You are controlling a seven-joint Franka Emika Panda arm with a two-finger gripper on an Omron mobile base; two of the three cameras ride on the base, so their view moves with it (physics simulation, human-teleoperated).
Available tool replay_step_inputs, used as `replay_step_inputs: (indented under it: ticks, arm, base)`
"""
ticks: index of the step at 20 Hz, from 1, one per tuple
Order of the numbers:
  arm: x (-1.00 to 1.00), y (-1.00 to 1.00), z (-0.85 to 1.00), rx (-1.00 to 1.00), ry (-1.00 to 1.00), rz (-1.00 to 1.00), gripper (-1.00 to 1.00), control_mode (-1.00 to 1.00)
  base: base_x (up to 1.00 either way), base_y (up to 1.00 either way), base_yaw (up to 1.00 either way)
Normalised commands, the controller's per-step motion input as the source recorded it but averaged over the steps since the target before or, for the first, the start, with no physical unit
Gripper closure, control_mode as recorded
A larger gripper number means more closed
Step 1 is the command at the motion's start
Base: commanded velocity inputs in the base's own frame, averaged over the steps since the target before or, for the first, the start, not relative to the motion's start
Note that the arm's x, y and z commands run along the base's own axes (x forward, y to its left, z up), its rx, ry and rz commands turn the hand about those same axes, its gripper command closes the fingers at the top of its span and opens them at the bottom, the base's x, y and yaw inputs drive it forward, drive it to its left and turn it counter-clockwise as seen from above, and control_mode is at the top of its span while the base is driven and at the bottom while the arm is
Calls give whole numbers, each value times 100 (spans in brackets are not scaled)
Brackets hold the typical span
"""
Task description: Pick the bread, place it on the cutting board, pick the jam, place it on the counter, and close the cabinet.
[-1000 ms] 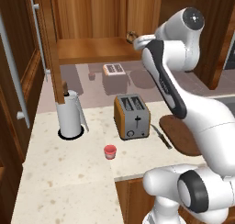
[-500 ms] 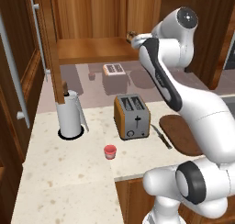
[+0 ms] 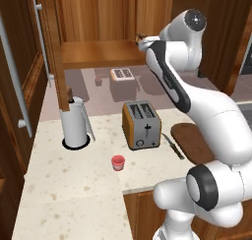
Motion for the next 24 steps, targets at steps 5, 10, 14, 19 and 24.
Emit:
replay_step_inputs:
  ticks: [5, 10, 14, 19, 24]
  arm:
    - [31, -1, -4, 0, 0, 0, -100, -100]
    - [35, -1, -1, 0, 0, 0, -100, -100]
    - [35, -2, 0, 0, 0, 0, -100, -100]
    - [32, 0, 0, 0, 0, 0, -100, -100]
    - [30, 0, 0, 0, 0, 0, -100, -100]
  base:
    - [0, 0, 0]
    - [0, 0, 0]
    - [0, 0, 0]
    - [0, 0, 0]
    - [0, 0, 0]
